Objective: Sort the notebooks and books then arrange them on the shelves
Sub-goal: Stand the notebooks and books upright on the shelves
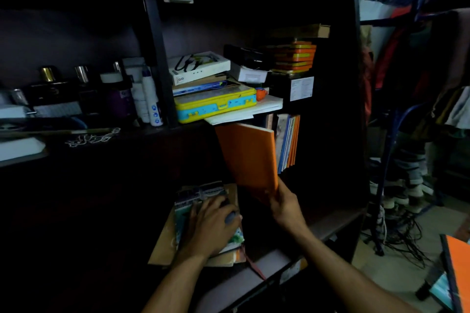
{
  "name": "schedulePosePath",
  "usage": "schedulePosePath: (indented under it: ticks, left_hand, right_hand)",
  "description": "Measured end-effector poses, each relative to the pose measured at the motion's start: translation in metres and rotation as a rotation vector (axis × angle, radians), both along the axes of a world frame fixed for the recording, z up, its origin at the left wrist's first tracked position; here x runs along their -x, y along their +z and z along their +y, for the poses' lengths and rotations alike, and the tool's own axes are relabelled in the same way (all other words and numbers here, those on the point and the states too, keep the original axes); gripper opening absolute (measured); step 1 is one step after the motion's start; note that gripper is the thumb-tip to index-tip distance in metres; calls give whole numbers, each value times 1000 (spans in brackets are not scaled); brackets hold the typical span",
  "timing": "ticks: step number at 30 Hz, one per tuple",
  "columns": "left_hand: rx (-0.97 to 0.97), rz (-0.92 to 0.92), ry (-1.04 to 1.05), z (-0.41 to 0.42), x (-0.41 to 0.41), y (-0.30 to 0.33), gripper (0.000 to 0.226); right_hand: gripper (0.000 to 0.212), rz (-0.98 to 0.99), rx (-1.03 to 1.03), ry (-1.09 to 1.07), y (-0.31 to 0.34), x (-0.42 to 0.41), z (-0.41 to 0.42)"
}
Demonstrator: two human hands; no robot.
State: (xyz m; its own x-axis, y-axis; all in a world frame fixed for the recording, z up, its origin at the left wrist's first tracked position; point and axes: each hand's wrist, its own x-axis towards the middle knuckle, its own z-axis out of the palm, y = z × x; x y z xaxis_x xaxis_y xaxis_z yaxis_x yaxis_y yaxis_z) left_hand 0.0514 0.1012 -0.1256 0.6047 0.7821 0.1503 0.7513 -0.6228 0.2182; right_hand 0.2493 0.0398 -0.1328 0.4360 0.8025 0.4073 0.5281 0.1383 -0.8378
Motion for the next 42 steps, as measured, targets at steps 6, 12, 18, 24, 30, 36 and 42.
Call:
schedulePosePath:
  ticks: [6,12,18,24,30,36,42]
  left_hand:
    - [-25,-62,-17,22,-3,-10,60]
    - [-11,-103,-73,52,-10,-11,45]
    - [26,-64,-88,62,-13,-11,37]
    - [11,-99,-95,63,-15,-9,65]
    - [84,-321,-96,61,-14,-5,37]
    - [-33,-200,342,63,2,5,49]
    - [50,-112,388,71,9,-1,64]
  right_hand:
    - [31,52,-62,-88,-9,2,45]
    - [24,-17,-94,-80,-15,-4,61]
    - [32,-49,-22,-145,-21,-10,68]
    - [31,-104,136,-175,-9,-15,82]
    - [35,-167,134,-301,-15,-11,98]
    - [32,-70,50,-264,-13,-7,81]
    - [25,-83,37,-139,-14,-9,89]
